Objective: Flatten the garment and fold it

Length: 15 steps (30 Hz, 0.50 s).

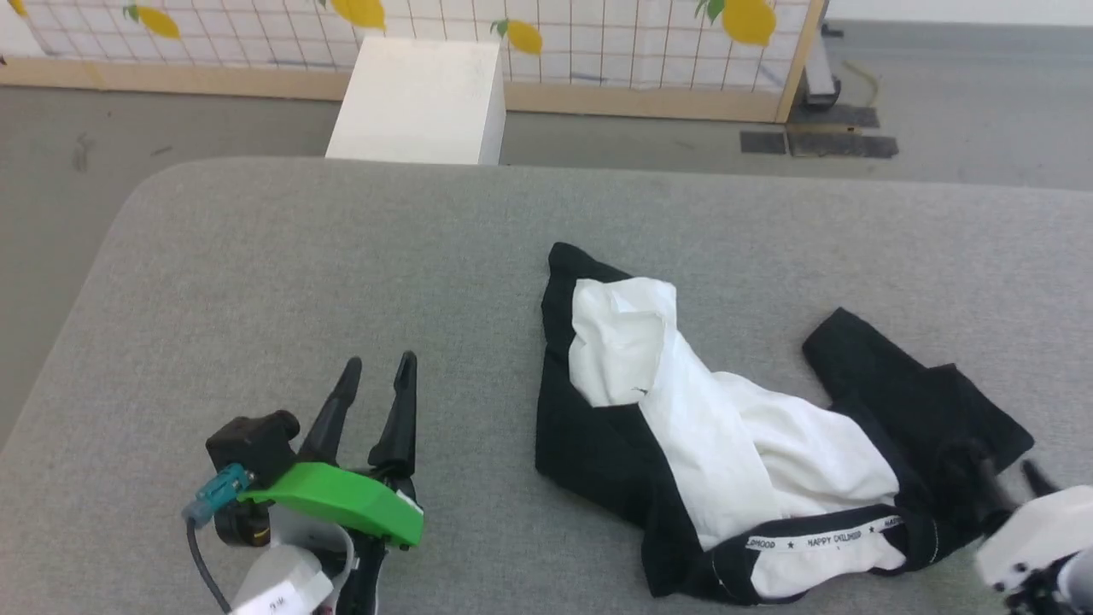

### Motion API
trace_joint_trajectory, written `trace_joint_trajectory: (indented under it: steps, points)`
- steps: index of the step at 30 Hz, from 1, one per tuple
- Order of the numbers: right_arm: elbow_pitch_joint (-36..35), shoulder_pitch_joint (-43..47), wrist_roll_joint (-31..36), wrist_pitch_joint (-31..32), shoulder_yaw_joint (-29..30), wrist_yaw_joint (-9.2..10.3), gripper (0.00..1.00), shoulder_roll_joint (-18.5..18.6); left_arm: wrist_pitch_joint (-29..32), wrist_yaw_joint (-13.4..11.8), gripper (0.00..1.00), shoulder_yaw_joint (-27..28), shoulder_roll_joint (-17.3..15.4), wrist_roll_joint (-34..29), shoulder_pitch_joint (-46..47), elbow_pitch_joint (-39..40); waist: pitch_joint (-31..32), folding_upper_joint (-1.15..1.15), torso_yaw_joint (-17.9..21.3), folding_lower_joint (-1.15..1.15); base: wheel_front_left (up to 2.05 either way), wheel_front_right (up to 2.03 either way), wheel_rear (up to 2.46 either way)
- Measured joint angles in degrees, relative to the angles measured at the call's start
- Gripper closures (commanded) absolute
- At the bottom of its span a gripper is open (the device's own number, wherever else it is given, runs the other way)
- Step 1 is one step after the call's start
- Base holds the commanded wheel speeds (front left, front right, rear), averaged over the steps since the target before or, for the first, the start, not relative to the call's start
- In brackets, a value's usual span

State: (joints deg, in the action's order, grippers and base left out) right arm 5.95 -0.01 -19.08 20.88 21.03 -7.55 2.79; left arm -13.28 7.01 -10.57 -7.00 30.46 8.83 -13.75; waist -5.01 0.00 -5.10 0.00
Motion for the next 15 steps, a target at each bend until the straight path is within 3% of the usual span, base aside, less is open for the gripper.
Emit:
trace_joint_trajectory:
  steps: [5,8,15]
  points:
    - [-0.4,-1.1,1.7,-4.3,5.1,-0.01,0.00,0.1,11.0,-0.1,0.00,-2.1,0.9,3.8,4.1,-1.2,1.2,0.00,0.7,0.00,0.00,0.00,0.00]
    - [-0.5,-1.2,2.5,-4.3,6.5,0.00,0.00,0.1,23.2,-3.3,0.00,-4.8,1.5,4.4,10.7,-3.4,1.2,0.00,1.2,0.00,0.00,0.00,0.00]
    - [-0.3,-1.4,2.8,-3.9,5.8,-0.01,0.00,0.1,45.1,-5.9,0.00,-14.8,1.5,-0.6,23.1,-8.9,-0.2,0.00,3.0,0.00,0.00,0.00,0.00]
